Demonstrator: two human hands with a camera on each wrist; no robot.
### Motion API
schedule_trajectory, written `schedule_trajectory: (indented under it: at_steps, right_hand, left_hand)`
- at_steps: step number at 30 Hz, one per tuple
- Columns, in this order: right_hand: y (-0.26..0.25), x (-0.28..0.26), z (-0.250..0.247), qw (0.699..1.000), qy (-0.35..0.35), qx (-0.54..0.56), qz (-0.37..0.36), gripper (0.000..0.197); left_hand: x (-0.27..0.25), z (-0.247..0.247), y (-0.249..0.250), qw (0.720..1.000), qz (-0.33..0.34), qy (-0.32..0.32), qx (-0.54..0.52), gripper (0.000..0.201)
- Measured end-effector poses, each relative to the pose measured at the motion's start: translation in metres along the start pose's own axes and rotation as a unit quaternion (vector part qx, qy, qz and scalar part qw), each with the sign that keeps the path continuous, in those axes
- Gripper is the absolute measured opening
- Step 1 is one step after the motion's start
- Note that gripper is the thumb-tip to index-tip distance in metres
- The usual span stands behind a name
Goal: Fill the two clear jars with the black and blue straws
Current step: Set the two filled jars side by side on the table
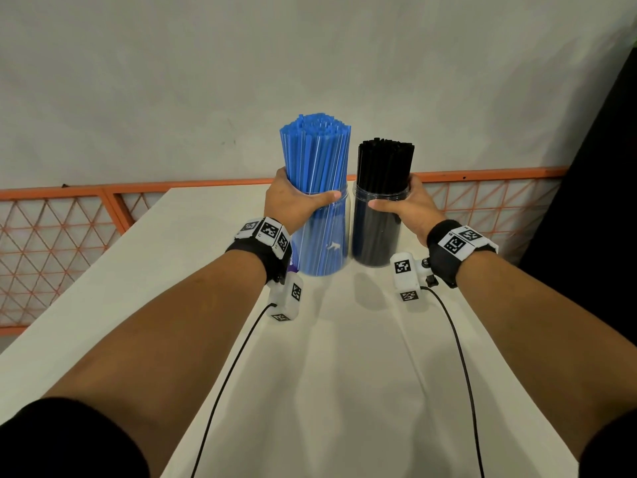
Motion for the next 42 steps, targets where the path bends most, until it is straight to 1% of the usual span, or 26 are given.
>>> schedule_trajectory:
  at_steps: [14,26,31,35,37,39,40,41,42]
  right_hand:
    - [0.012,0.031,-0.006,1.0,0.0,0.005,0.006,0.088]
    - [0.016,0.048,-0.012,1.0,0.006,-0.006,0.007,0.089]
    - [0.017,0.05,-0.012,1.0,0.011,-0.012,0.01,0.091]
    - [0.015,0.049,-0.012,1.0,0.014,-0.005,0.012,0.092]
    - [0.013,0.044,-0.011,1.0,0.015,0.0,0.016,0.099]
    - [0.009,0.038,-0.014,0.999,0.026,0.004,0.022,0.113]
    - [0.008,0.037,-0.017,0.999,0.038,0.002,0.025,0.118]
    - [0.001,0.03,-0.02,0.998,0.058,-0.006,0.027,0.12]
    - [-0.004,0.027,-0.026,0.997,0.076,-0.012,0.028,0.118]
  left_hand:
    - [0.032,0.022,-0.004,1.0,0.01,-0.013,-0.002,0.083]
    - [0.049,0.034,-0.005,1.0,0.016,-0.018,-0.001,0.076]
    - [0.051,0.035,-0.002,1.0,0.014,-0.024,-0.005,0.078]
    - [0.05,0.034,0.0,1.0,0.015,-0.026,0.001,0.083]
    - [0.048,0.032,0.001,0.999,0.015,-0.03,0.0,0.083]
    - [0.043,0.028,0.001,1.0,0.013,-0.027,-0.004,0.081]
    - [0.044,0.028,-0.003,1.0,0.012,-0.028,-0.007,0.083]
    - [0.036,0.02,0.002,1.0,-0.005,-0.028,0.006,0.09]
    - [0.033,0.015,0.002,0.999,-0.014,-0.031,0.019,0.104]
Point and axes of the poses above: each hand's wrist, its own x-axis towards the middle knuckle, its own z-axis out of the palm, y = z × x, the point moved 2 cm from there along x, towards the middle knuckle, and after that the axes turned 13 degrees about x, right-handed, at the moved point
